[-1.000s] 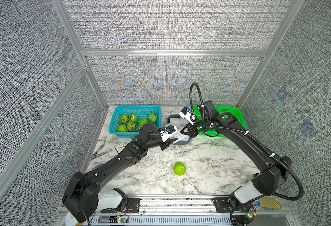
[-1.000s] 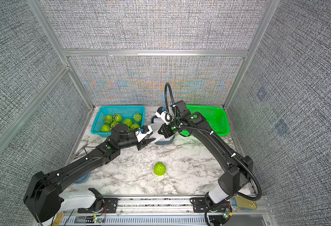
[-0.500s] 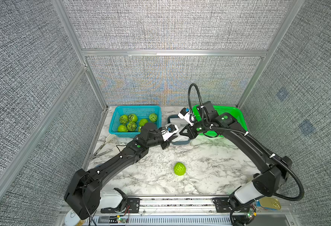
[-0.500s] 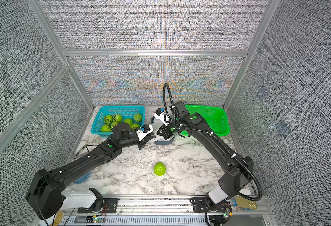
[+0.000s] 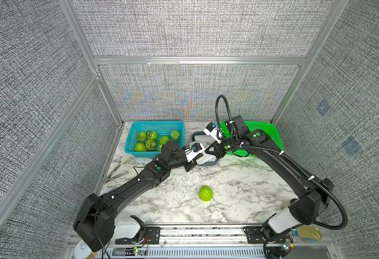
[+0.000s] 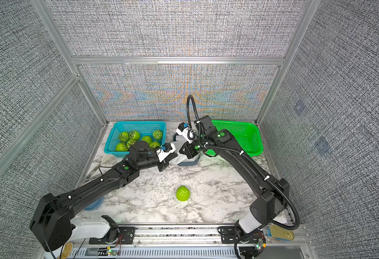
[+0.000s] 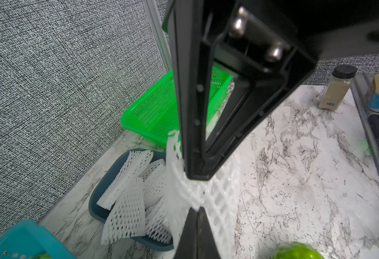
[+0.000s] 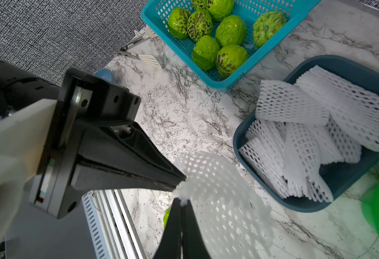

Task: Sleeve custard apples in foam nets
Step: Put on the foam net on the custard apple.

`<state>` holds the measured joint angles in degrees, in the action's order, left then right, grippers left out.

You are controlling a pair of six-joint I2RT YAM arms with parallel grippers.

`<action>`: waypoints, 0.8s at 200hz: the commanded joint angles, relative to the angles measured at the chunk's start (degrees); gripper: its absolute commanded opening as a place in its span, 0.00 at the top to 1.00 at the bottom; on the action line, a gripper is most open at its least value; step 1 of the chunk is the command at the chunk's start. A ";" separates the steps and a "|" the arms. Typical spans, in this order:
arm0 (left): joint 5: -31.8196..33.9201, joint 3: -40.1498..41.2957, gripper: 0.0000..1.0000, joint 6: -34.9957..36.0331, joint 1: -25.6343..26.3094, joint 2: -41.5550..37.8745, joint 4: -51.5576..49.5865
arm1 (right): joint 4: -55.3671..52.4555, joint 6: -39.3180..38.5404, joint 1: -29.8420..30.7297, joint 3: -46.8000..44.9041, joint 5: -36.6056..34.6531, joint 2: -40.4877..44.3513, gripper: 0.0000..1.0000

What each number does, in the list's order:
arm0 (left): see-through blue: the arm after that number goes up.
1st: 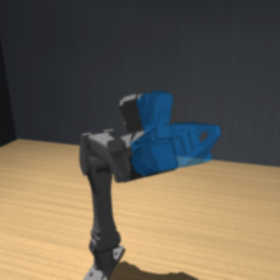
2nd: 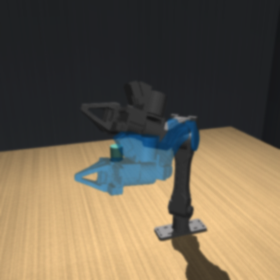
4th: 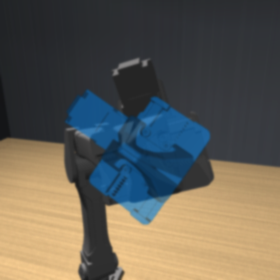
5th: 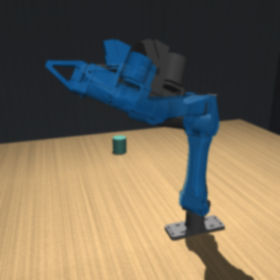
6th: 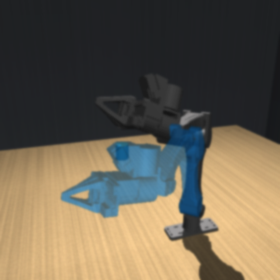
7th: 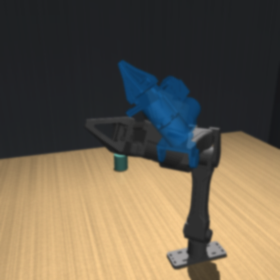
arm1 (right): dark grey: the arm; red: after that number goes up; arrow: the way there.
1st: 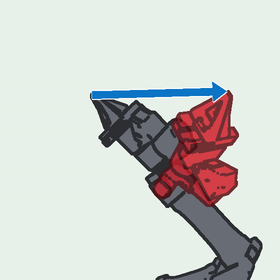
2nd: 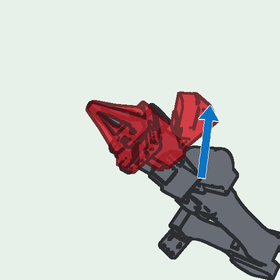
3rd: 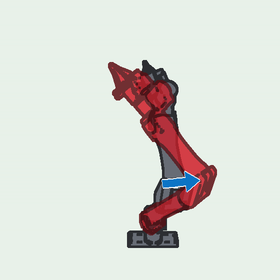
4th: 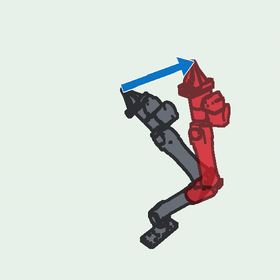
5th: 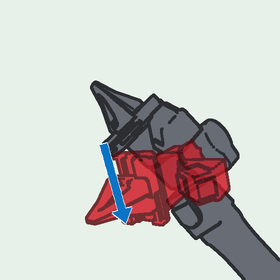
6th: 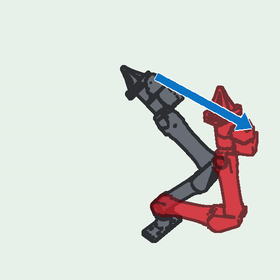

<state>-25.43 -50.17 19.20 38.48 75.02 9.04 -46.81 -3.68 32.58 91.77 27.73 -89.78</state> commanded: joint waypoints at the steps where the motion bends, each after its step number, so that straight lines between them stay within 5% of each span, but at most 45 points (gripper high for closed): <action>1: 0.97 0.59 1.00 -1.65 -0.06 -0.32 3.56 | 1.50 0.80 -0.17 -0.17 -1.09 0.30 1.00; 64: 2.95 3.21 1.00 -5.00 -0.05 -0.94 9.30 | 4.79 2.39 -1.48 -1.61 -0.39 1.27 0.95; 92: 3.88 3.46 1.00 -5.93 -0.02 -0.68 10.37 | 5.95 3.23 -2.39 -2.15 -0.09 2.34 0.83; 120: 3.86 3.13 1.00 -6.73 -0.04 0.12 10.79 | 10.49 5.12 -3.52 -4.78 1.14 5.02 0.51; 160: 7.40 6.24 1.00 -10.87 -0.03 -2.96 16.08 | 20.02 10.62 -7.47 -12.69 0.49 12.37 0.46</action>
<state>-20.53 -46.06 11.53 38.50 74.46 19.44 -35.38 2.20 27.20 83.57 28.36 -81.67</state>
